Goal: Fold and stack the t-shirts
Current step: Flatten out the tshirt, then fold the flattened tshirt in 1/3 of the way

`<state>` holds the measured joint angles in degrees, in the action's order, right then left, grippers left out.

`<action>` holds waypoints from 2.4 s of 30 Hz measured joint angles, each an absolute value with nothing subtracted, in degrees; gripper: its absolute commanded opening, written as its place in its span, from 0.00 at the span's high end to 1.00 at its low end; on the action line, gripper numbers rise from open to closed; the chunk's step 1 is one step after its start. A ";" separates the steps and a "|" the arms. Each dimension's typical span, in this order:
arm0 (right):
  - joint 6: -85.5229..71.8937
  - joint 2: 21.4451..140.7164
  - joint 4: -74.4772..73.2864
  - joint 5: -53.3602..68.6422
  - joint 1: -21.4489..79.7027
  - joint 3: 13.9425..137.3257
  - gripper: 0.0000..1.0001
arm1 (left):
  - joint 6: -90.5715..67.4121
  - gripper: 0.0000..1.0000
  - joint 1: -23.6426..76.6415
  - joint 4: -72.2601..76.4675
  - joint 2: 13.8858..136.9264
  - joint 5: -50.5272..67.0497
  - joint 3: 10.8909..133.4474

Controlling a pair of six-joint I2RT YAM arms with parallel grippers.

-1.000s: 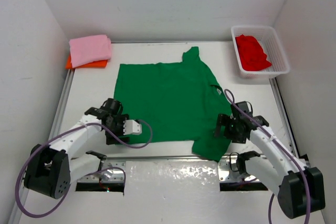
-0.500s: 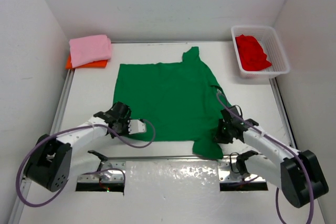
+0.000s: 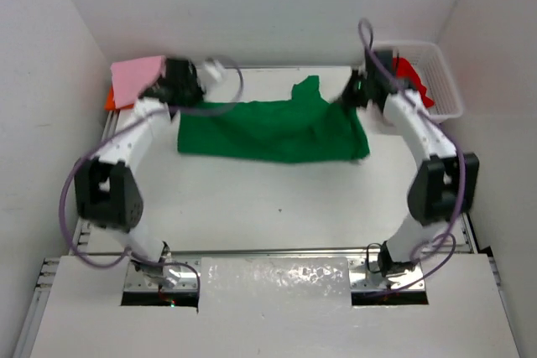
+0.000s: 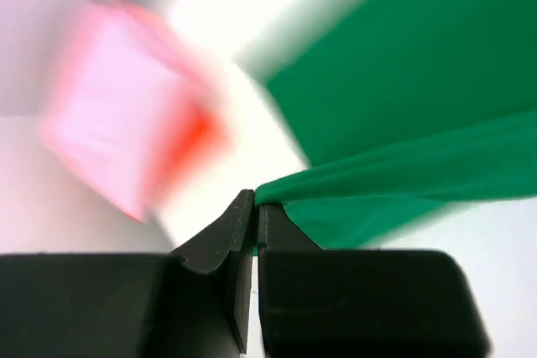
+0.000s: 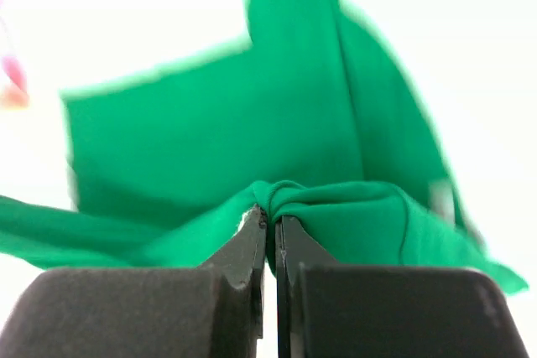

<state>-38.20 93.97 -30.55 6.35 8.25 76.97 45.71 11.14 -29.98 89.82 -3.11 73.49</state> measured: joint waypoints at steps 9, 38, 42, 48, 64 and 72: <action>-44.42 108.79 -21.85 9.74 0.49 123.15 1.00 | 31.16 1.00 0.78 -24.08 103.35 3.57 122.41; -30.89 55.55 -21.80 10.50 12.91 28.53 1.00 | 55.51 1.00 2.55 -36.21 69.87 5.56 50.96; -32.60 52.95 -23.07 10.96 13.02 19.99 1.00 | 55.81 1.00 2.55 -38.92 69.84 4.75 41.69; -32.73 52.75 -21.96 11.22 13.26 21.28 1.00 | 55.18 1.00 2.55 -41.12 69.60 3.64 39.35; -24.73 86.00 -15.51 10.90 12.10 49.45 1.00 | 48.47 0.89 0.30 -35.14 82.37 1.72 47.57; -21.54 98.61 -17.17 10.92 11.70 60.31 0.85 | 44.23 0.69 -1.98 -32.77 87.42 1.17 52.12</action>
